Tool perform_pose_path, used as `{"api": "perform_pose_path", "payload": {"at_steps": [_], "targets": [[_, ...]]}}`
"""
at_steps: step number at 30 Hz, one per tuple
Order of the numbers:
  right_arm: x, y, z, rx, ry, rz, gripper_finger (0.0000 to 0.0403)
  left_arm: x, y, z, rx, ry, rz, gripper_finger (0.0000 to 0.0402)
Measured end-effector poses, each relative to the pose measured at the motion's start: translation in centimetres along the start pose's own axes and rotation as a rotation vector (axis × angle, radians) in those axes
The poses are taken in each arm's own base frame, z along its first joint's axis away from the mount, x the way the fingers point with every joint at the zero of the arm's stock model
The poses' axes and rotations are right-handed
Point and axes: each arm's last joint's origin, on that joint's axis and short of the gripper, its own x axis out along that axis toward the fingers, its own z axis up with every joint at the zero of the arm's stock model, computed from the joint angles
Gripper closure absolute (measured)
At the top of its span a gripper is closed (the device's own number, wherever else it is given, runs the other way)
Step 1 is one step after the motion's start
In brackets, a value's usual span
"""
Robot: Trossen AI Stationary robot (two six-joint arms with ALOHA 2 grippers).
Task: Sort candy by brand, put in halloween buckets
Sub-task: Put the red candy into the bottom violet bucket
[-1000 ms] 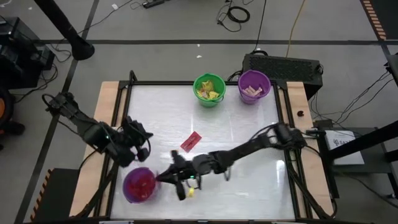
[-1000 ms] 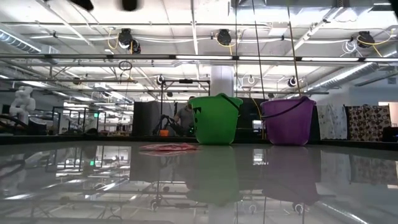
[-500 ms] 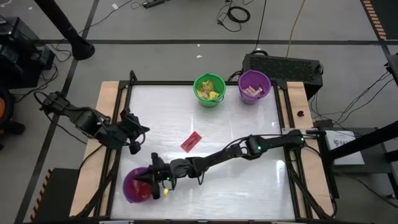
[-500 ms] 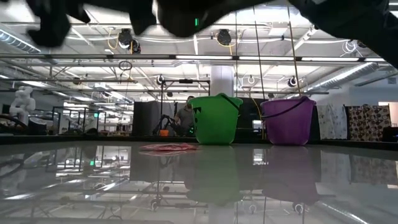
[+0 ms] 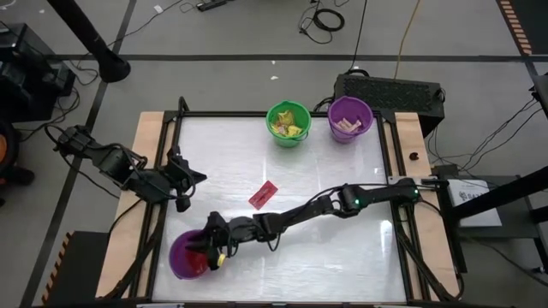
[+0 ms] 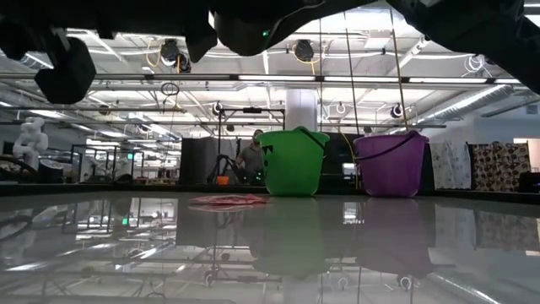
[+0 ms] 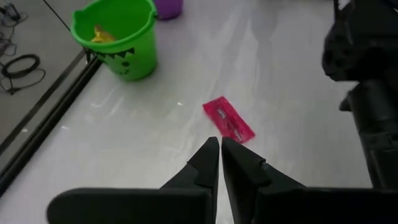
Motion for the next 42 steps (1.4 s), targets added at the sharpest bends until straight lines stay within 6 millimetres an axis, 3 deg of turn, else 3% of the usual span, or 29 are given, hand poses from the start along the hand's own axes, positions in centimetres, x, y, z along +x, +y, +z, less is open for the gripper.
{"api": "perform_pose_path", "payload": {"at_steps": [3,7,12,16,18,24,28,37,42], "targets": [[-0.1,-0.4,1.7,0.011,0.066,0.065,0.0241,0.0,0.0,0.0,0.013,0.000,0.000,0.0373],[-1.1,-0.1,5.7,0.049,0.259,0.057,0.0233,0.0,0.0,0.0,0.014,-0.001,-0.001,0.0372],[-4.0,0.0,9.3,-0.068,0.501,-0.131,0.0244,0.0,0.0,0.0,0.014,-0.003,0.002,0.0372],[-7.5,0.7,12.2,-0.153,0.671,-0.344,0.0256,0.0,0.0,0.1,0.001,-0.009,-0.001,0.0372],[-8.9,0.6,12.7,-0.209,0.749,-0.450,0.0261,0.0,0.0,0.1,-0.002,-0.012,-0.004,0.0372],[-10.7,-1.7,11.5,-0.301,0.950,-0.613,0.0264,0.0,-0.2,0.5,-0.070,-0.050,-0.020,0.0372],[-11.3,-4.8,8.9,-0.290,1.024,-0.659,0.0264,0.0,-0.1,0.6,-0.122,-0.054,-0.015,0.0372],[-13.0,-10.6,4.3,-0.170,1.060,-0.633,0.0264,0.2,-0.1,0.7,-0.181,-0.050,-0.009,0.0372],[-13.8,-11.7,3.4,-0.136,1.048,-0.662,0.0266,0.2,-0.1,0.7,-0.202,-0.056,0.001,0.0373]]}}
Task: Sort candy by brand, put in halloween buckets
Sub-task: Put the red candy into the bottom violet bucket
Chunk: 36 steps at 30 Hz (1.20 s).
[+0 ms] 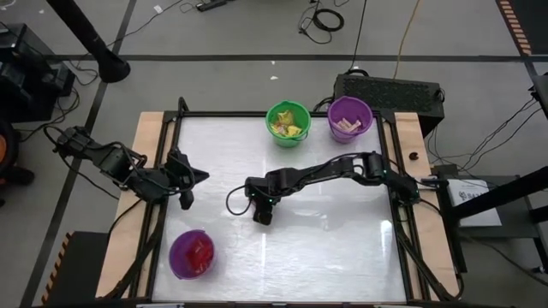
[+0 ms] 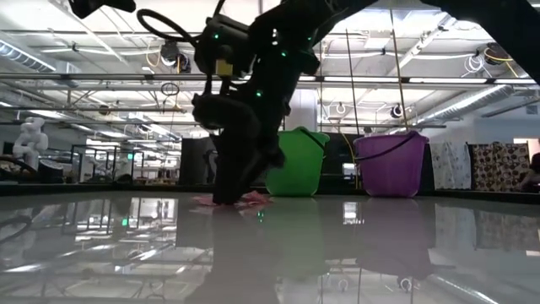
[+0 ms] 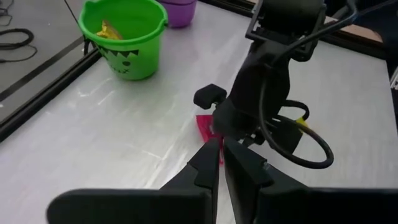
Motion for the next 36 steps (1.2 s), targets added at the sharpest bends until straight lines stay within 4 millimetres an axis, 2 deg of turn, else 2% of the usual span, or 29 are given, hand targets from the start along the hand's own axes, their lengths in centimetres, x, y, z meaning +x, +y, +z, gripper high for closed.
{"api": "perform_pose_path", "payload": {"at_steps": [4,8,10,17,22,27,33,36], "targets": [[0.5,-0.2,-0.7,0.052,0.027,-0.018,0.0295,0.0,0.0,0.0,-0.022,-0.010,0.013,0.0373],[0.6,0.2,-1.0,0.122,0.038,-0.026,0.0371,0.1,0.0,0.0,-0.022,-0.019,0.028,0.0373],[0.6,0.5,-1.1,0.157,0.032,-0.021,0.0393,0.1,0.0,0.0,-0.020,-0.020,0.033,0.0373],[-1.6,2.7,-1.4,0.210,-0.017,-0.006,0.0401,0.8,0.1,-0.8,0.002,0.000,0.051,0.0373],[-5.1,5.0,-0.5,0.247,-0.183,0.036,0.0402,2.0,-0.1,-2.1,0.013,0.016,0.056,0.0373],[-5.6,7.4,-0.6,0.277,-0.263,0.122,0.0403,2.9,-0.1,-3.3,0.047,0.071,0.029,0.0373],[-8.2,13.0,0.8,0.205,-0.608,0.433,0.0403,3.0,0.0,-3.6,0.132,0.094,0.024,0.0373],[-9.0,14.8,1.2,0.193,-0.795,0.529,0.0403,3.2,0.2,-3.5,0.141,0.099,0.037,0.0373]]}}
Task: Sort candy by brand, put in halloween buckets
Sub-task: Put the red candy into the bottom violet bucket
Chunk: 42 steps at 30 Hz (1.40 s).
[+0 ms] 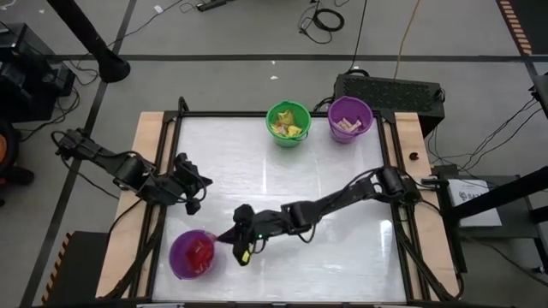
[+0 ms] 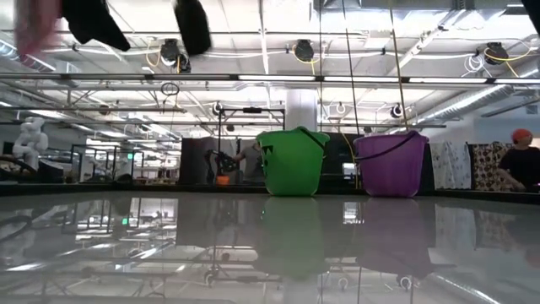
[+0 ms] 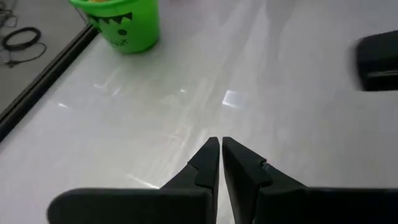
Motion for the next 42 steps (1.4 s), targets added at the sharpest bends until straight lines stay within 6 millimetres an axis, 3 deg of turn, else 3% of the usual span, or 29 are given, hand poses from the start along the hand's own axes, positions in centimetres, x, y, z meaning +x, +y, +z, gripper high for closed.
{"api": "perform_pose_path", "payload": {"at_steps": [4,11,16,20,27,31,35,42], "targets": [[0.2,1.0,0.3,-0.002,-0.160,0.052,0.0403,0.2,0.5,-0.1,0.048,0.024,0.039,0.0373],[0.3,1.4,0.2,0.044,-0.271,0.019,0.0402,0.7,1.4,0.3,0.142,0.057,0.060,0.0373],[0.4,3.1,0.5,0.056,-0.316,0.029,0.0402,1.1,1.9,0.6,0.163,0.072,0.060,0.0373],[2.1,3.8,0.5,0.039,-0.330,0.044,0.0402,1.3,2.1,1.0,0.161,0.054,0.052,0.0373],[6.8,3.3,-0.4,0.027,-0.304,0.092,0.0402,1.6,2.3,1.4,0.161,0.048,0.015,0.0373],[8.5,3.0,-1.2,0.022,-0.263,0.086,0.0403,1.7,2.5,1.5,0.173,0.053,0.015,0.0373],[9.1,2.0,-2.7,0.070,-0.213,0.086,0.0403,1.7,2.6,1.5,0.169,0.065,-0.006,0.0373],[9.1,2.2,-3.5,0.108,-0.154,0.055,0.0401,1.7,2.5,1.6,0.169,0.056,-0.011,0.0373]]}}
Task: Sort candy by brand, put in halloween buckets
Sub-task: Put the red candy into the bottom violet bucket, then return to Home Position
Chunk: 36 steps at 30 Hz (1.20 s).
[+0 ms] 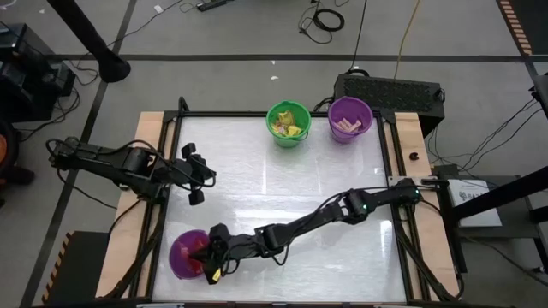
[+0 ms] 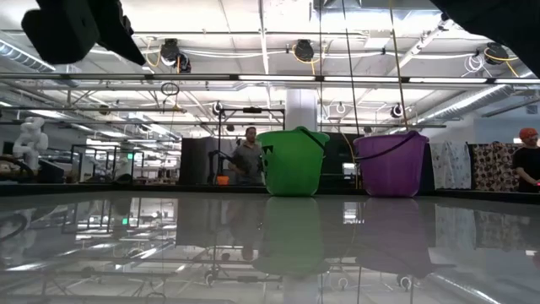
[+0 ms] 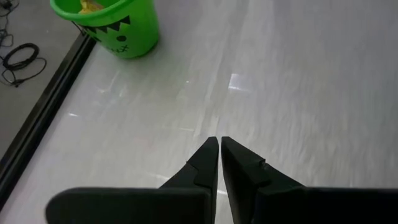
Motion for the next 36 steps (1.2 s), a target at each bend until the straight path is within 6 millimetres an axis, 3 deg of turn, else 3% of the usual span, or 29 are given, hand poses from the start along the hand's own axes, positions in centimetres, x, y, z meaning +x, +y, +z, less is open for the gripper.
{"api": "perform_pose_path", "payload": {"at_steps": [16,24,30,36], "targets": [[0.0,-0.4,-0.1,0.046,0.074,-0.009,0.0306,0.0,0.0,0.2,-0.006,-0.016,-0.004,0.0373],[-0.7,0.2,2.8,0.022,0.172,0.044,0.0296,0.0,-0.1,0.3,0.010,-0.028,-0.017,0.0373],[-3.7,2.4,6.1,-0.113,0.301,-0.076,0.0314,-0.1,-0.5,1.1,-0.019,-0.098,-0.108,0.0373],[-8.8,5.5,10.9,-0.290,0.352,-0.240,0.0330,-0.3,-0.7,2.3,-0.054,-0.217,-0.134,0.0373]]}}
